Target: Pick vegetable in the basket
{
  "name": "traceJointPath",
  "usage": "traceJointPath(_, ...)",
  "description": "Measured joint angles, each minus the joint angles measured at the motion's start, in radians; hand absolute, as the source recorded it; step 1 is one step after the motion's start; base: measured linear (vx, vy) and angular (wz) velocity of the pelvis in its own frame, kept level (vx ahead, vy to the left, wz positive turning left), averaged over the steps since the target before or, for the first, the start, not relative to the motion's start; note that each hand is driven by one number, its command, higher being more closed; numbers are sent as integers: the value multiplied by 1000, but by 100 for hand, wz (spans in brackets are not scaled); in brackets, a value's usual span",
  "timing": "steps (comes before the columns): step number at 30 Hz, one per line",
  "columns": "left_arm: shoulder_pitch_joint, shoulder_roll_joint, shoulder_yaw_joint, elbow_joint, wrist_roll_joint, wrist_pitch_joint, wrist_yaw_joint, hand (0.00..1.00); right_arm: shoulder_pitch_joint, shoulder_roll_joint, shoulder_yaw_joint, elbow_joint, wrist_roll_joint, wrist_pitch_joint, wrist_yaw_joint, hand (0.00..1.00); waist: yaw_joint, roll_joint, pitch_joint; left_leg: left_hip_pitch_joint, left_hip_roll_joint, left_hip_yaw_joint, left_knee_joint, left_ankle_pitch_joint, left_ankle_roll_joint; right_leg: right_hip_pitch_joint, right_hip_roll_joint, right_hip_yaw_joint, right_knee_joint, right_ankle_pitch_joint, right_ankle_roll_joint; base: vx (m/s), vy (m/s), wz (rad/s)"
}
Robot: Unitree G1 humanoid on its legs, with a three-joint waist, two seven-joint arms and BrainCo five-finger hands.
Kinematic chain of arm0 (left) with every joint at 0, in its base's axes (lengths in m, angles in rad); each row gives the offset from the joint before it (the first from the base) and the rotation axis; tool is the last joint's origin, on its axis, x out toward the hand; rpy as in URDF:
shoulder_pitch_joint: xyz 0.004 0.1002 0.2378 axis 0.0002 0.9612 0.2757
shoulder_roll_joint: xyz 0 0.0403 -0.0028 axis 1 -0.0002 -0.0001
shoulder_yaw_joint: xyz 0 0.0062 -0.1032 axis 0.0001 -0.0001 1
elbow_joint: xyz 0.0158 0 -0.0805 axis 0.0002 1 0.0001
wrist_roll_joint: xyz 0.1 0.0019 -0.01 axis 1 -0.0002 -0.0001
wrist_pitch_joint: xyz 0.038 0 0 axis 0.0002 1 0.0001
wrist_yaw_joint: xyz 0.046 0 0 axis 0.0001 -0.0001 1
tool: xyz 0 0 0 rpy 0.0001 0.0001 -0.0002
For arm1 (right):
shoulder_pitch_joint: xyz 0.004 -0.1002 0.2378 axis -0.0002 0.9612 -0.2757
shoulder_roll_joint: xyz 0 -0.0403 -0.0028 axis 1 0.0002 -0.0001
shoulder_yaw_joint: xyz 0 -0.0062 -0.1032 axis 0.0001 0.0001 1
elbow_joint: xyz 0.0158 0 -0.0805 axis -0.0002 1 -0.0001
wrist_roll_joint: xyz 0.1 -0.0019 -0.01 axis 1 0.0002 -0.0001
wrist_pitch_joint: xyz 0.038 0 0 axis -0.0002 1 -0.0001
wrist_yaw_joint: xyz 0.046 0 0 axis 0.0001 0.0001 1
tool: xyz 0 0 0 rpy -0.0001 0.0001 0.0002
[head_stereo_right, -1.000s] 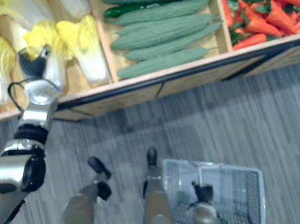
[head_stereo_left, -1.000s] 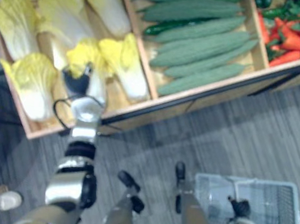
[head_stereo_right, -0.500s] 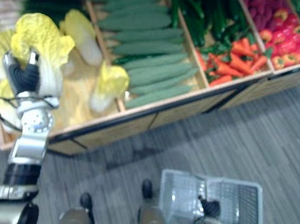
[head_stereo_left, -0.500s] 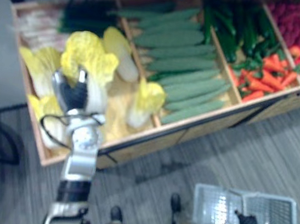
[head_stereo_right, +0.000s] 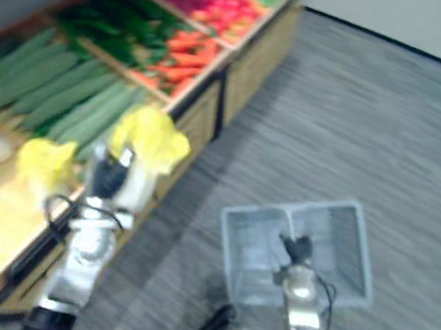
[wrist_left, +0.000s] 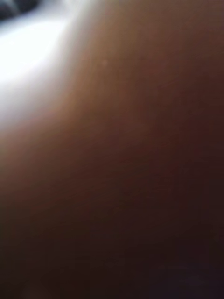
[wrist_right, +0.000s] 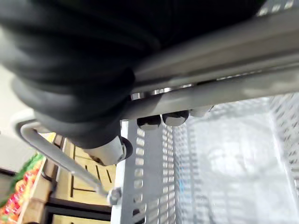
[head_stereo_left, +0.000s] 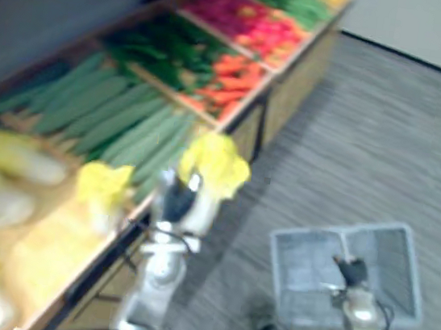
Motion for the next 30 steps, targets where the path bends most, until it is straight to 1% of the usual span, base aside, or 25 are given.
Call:
traceJointPath(1, 2, -4, -24, 32, -9, 1, -10, 100, 1, 10, 29, -24, 0, 0, 5, 100, -1, -2, 0, 7, 29, 3, 45, -3, -3, 11, 30, 29, -32, 22, -17, 142, -244, -157)
traceJointPath(2, 3, -3, -58, 83, -34, 2, -29, 100, 2, 28, 86, -63, 1, -1, 10, 100, 3, -13, 3, 10, 104, -12, 203, -9, 5, 39, 80, 95, -79, 40, -36, 173, -243, -181)
traceJointPath(3, 9, -2, -86, 120, -60, 2, -44, 100, 5, 38, 133, -94, 0, -3, 12, 100, 5, -8, 5, -20, 198, -75, 406, -5, 98, 75, 130, 158, -107, 38, -54, 174, -225, -176)
traceJointPath(4, 13, -1, -104, 131, -66, 1, -51, 100, 10, 39, 153, -109, 0, -4, 12, 100, 7, -4, 5, -50, 232, -143, 504, -1, 169, 90, 151, 188, -117, 34, -59, 94, -109, -145)
traceJointPath(5, 16, -11, -126, 147, -67, -1, -60, 100, 12, 44, 175, -125, 1, -5, 14, 100, 10, -2, 5, -115, 228, -286, 602, -26, 158, 104, 170, 234, -122, 31, -64, 97, -44, -140)
traceJointPath(6, 22, -23, -150, 156, -67, -5, -62, 100, 12, 44, 203, -149, 0, -5, 16, 100, 23, -2, 6, -208, 155, -469, 666, -71, 100, 115, 181, 293, -132, 18, -73, 122, 3, -168)
traceJointPath(7, 29, -30, -166, 166, -68, -9, -62, 100, 11, 43, 230, -160, 0, -7, 20, 100, 36, -3, 7, -277, 77, -581, 665, -107, 72, 130, 188, 345, -137, 17, -75, 138, 14, -147)
traceJointPath(8, 38, -32, -170, 167, -68, -10, -62, 100, 12, 45, 243, -161, 0, -7, 23, 100, 39, -3, 7, -300, 42, -611, 648, -122, 71, 141, 191, 369, -138, 15, -77, 205, 36, -132)
traceJointPath(9, 56, -34, -177, 171, -70, -15, -60, 100, 11, 46, 273, -161, 0, -7, 24, 100, 49, -3, 11, -332, -18, -642, 583, -139, 71, 164, 191, 417, -139, 11, -82, 191, 40, -107)
traceJointPath(11, 76, -40, -184, 176, -79, -18, -58, 100, 5, 45, 302, -170, -1, -7, 21, 100, 67, -3, 12, -385, -89, -637, 424, -135, 65, 185, 190, 490, -152, 6, -77, 190, 67, -104)
traceJointPath(13, 81, -40, -187, 177, -99, -18, -54, 100, -5, 43, 316, -207, -1, -7, 21, 100, 86, -2, 12, -424, -118, -614, 302, -101, 69, 187, 190, 534, -152, -4, -61, 220, 114, -84)
traceJointPath(14, 83, -43, -197, 182, -99, -17, -47, 100, -5, 37, 340, -239, 4, -7, 21, 100, 90, -2, 11, -417, -128, -596, 208, -53, 83, 200, 191, 556, -145, -26, -41, 232, 110, -63)
traceJointPath(15, 82, -43, -199, 184, -99, -17, -45, 100, -4, 35, 344, -245, 5, -7, 21, 100, 89, -3, 11, -410, -129, -591, 194, -47, 92, 202, 191, 560, -139, -35, -36, 307, 130, -40)
traceJointPath(16, 83, -43, -203, 189, -99, -17, -36, 100, -3, 36, 349, -267, 6, -7, 21, 100, 89, -9, 9, -374, -141, -584, 149, -23, 130, 202, 184, 570, -90, -82, -15, 393, 156, -13)
traceJointPath(17, 79, -38, -210, 210, -98, -16, -27, 0, 5, 38, 355, -281, 13, -9, 22, 100, 85, -36, 8, -324, -171, -576, 96, 23, 152, 193, 153, 560, 4, -140, 32, 482, 174, -7)
traceJointPath(18, 77, -39, -215, 230, -97, -14, -23, 0, 14, 39, 355, -289, 18, -12, 24, 100, 80, -48, 5, -299, -185, -573, 72, 44, 156, 182, 133, 544, 75, -154, 47, 496, 156, 5)
traceJointPath(20, 69, -32, -231, 308, -93, 25, -17, 0, 43, 47, 365, -316, 67, -33, 54, 100, 74, -73, 2, -214, -216, -563, 32, 44, 177, 34, 39, 499, 482, -151, 130, 414, 113, 10)
traceJointPath(22, 61, -6, -249, 338, -86, 54, -16, 0, 62, 59, 382, -331, 106, -44, 72, 100, 54, -74, 1, -146, -227, -586, -7, 40, 180, 0, -26, 457, 596, -156, 121, 397, 79, 34)
traceJointPath(23, 48, 11, -256, 339, -86, 61, -15, 0, 80, 65, 383, -352, 141, -54, 90, 100, 48, -77, 0, -120, -227, -607, -29, 40, 180, -19, -59, 437, 600, -160, 114, 366, 33, 46)
traceJointPath(24, 39, 17, -256, 340, -86, 63, -11, 0, 84, 66, 384, -358, 159, -64, 95, 100, 43, -80, -1, -110, -227, -616, -45, 40, 179, -32, -72, 432, 586, -161, 112, 334, -14, 52)
traceJointPath(26, -17, 31, -255, 371, -86, 70, 5, 0, 95, 66, 384, -382, 255, -88, 119, 100, 30, -80, -2, -75, -225, -656, -92, 34, 160, -62, -86, 449, 422, -159, 113, 334, -80, 46)
traceJointPath(27, -33, 32, -255, 386, -86, 70, 8, 0, 95, 65, 383, -383, 273, -91, 126, 100, 29, -79, -2, -69, -222, -665, -98, 29, 151, -68, -80, 468, 366, -152, 115, 336, -157, 33)
traceJointPath(28, -69, 33, -255, 417, -84, 72, 13, 0, 98, 64, 380, -384, 306, -95, 133, 100, 26, -73, 0, -54, -211, -679, -110, 16, 131, -83, -59, 523, 245, -137, 119, 322, -206, 31)
traceJointPath(29, -97, 33, -256, 441, -67, 83, 18, 0, 109, 63, 380, -383, 341, -96, 137, 100, 21, -63, 4, -39, -190, -699, -112, 1, 107, -92, -31, 569, 138, -86, 123, 323, -224, 38)
traceJointPath(30, -107, 33, -255, 452, -59, 84, 21, 0, 121, 63, 380, -384, 358, -96, 137, 100, 16, -60, 2, -32, -179, -710, -111, -9, 92, -96, -18, 589, 86, -54, 125, 434, -309, 54)
